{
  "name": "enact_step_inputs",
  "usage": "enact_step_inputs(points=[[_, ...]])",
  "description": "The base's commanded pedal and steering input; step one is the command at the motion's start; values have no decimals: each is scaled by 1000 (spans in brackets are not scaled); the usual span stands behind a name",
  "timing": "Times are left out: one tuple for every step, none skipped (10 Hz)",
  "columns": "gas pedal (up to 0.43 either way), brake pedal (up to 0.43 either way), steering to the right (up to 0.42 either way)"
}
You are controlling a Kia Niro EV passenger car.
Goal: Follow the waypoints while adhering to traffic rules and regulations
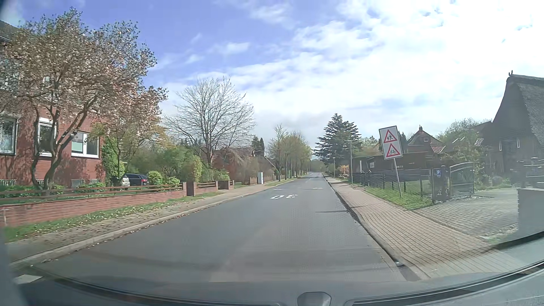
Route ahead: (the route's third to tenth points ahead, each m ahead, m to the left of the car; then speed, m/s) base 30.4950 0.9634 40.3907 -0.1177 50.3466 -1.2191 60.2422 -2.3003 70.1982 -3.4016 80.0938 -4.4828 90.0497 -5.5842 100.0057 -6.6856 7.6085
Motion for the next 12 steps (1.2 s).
enact_step_inputs(points=[[150,0,61],[150,0,58],[150,0,54],[157,0,50],[177,0,48],[177,0,39],[169,0,21],[169,0,16],[169,0,16],[169,0,15],[177,0,10],[177,0,10]])
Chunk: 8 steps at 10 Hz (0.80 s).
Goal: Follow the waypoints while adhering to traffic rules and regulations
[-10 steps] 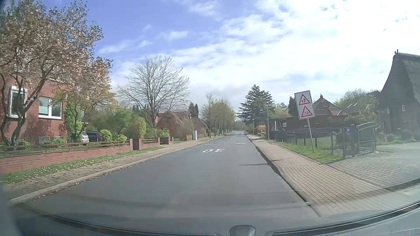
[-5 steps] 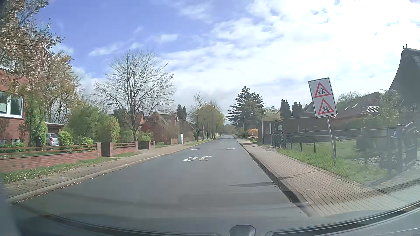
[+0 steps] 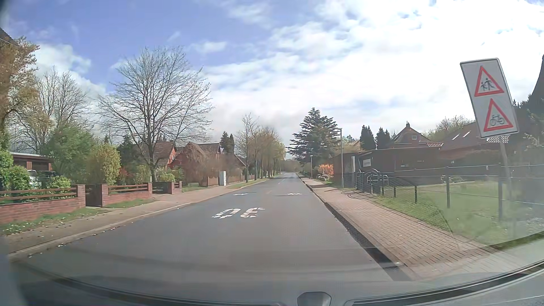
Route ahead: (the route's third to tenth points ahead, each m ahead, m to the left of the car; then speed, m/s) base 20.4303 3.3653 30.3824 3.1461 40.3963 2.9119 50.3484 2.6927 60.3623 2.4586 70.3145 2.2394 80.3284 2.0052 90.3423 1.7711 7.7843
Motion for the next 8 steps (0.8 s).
enact_step_inputs(points=[[177,0,10],[177,6,9],[177,0,9],[177,0,8],[177,0,7],[177,0,4],[177,0,2],[177,0,2]])
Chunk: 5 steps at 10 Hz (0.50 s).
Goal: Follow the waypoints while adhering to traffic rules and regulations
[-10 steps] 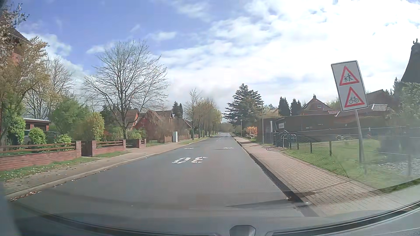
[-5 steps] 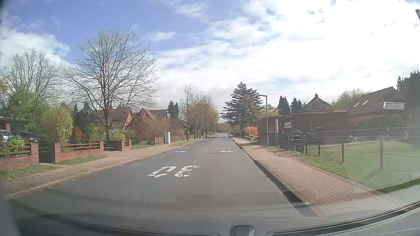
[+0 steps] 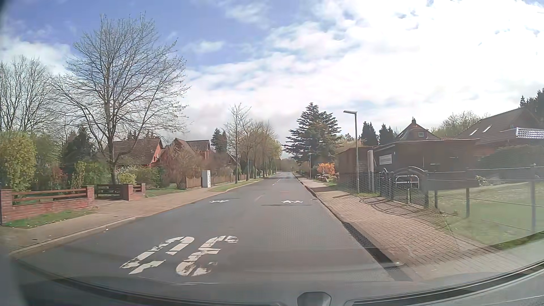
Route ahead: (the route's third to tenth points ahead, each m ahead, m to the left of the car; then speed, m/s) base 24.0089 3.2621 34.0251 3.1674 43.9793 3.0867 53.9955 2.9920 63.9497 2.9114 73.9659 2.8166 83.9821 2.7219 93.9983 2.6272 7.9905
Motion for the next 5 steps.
enact_step_inputs(points=[[177,0,2],[177,0,2],[177,0,2],[177,0,2],[177,0,2]])
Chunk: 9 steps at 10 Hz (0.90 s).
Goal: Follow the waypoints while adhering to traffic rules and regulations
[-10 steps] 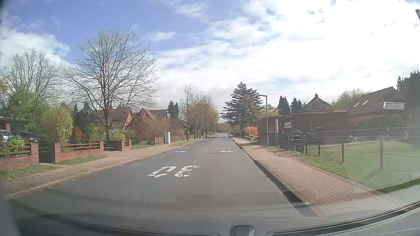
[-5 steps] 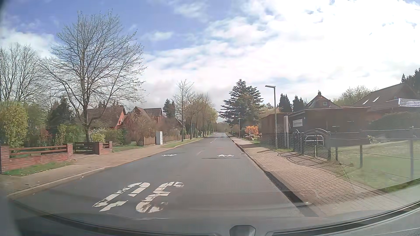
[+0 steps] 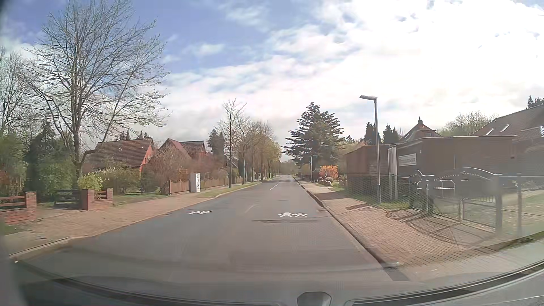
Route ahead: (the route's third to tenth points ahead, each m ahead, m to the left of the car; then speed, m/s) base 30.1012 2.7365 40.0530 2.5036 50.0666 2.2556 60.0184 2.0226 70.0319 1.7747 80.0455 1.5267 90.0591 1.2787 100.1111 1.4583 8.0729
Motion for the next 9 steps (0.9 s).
enact_step_inputs(points=[[177,0,2],[177,6,1],[177,0,1],[177,0,1],[177,0,1],[177,0,1],[177,0,1],[177,0,0],[177,0,-3]])
